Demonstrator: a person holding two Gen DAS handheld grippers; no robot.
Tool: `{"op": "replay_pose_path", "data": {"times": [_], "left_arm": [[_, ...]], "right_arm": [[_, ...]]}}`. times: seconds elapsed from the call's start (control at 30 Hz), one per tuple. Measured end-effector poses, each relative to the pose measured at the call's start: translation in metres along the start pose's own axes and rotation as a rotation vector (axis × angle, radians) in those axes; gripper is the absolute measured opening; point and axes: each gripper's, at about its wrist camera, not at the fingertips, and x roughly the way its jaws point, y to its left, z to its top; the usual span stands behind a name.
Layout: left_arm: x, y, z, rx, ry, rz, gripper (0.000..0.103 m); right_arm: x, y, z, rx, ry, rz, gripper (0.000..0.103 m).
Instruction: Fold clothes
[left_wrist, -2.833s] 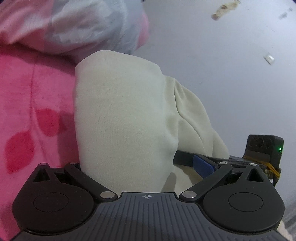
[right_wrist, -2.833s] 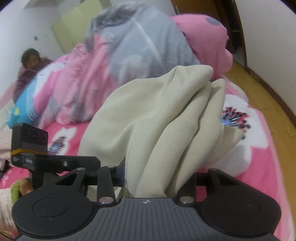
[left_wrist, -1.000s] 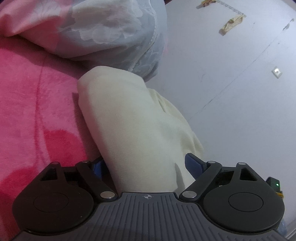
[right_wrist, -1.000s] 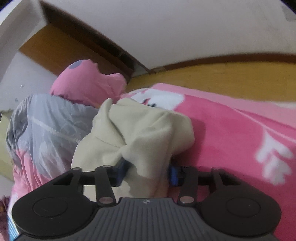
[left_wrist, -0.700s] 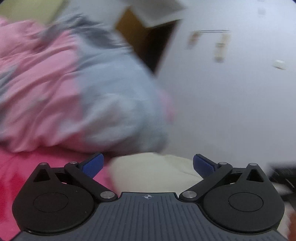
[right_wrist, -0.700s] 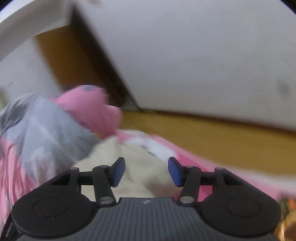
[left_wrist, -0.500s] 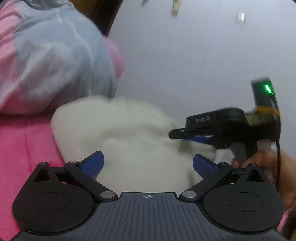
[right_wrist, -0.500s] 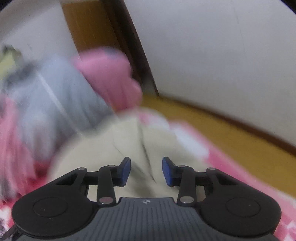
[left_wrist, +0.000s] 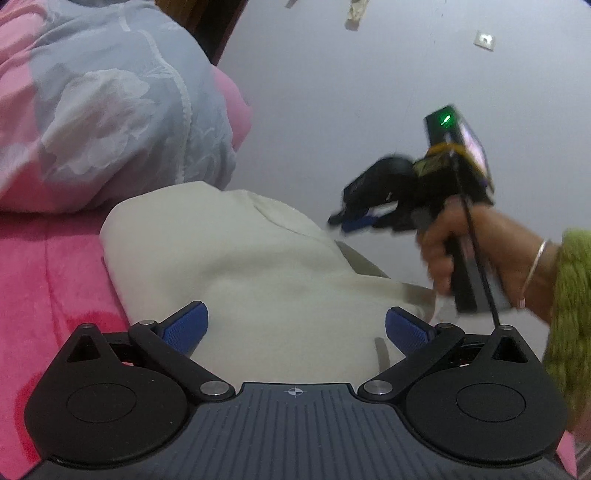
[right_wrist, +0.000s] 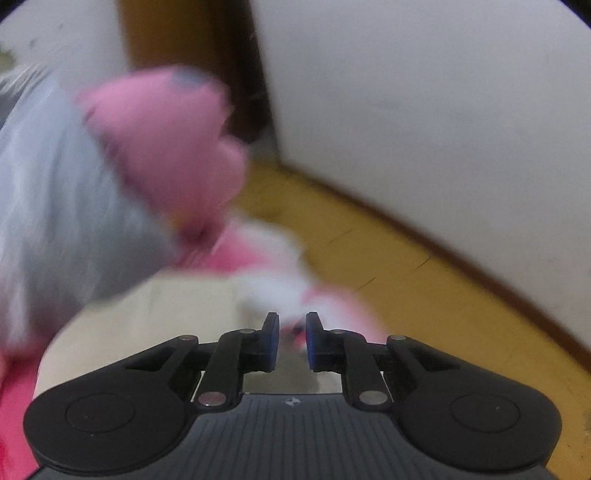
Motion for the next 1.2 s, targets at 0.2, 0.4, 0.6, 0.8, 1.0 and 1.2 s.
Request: {"op": "replay_pose_path", "data": {"times": [0.2, 0.4, 0.6, 0.8, 1.0, 1.2], "left_arm": [[-0.004, 0.005, 0.003, -0.059, -0.041, 0.015, 0.103], [-0.008, 0.008, 0.003, -0.062, -0.054, 0.009, 0.103], [-0.016, 0.014, 0.007, -0.093, -0.118, 0.018, 0.103], [-0.009, 0.014, 0.01, -0.085, -0.07, 0.001, 0.103], [-0.018, -0.033, 0.005, 0.214, 0.055, 0.074, 0.103], [-0.142, -0.066, 0.041, 0.279, 0.037, 0.068, 0.103]], "right_arm": [[0.009, 0.056, 0.009, -0.189, 0.124, 0.328, 0.017], [0.062, 0.085, -0.002, -0.232, 0.204, 0.075, 0.017], [-0.028, 0.069, -0.013, -0.195, -0.012, 0.086, 0.018], [-0.18, 0.01, -0.117, 0.029, -0.109, 0.126, 0.019], [-0.337, -0.001, -0.228, 0.052, -0.168, 0.005, 0.019], [-0.489, -0.012, -0.221, 0.037, -0.381, -0.155, 0.024]]}}
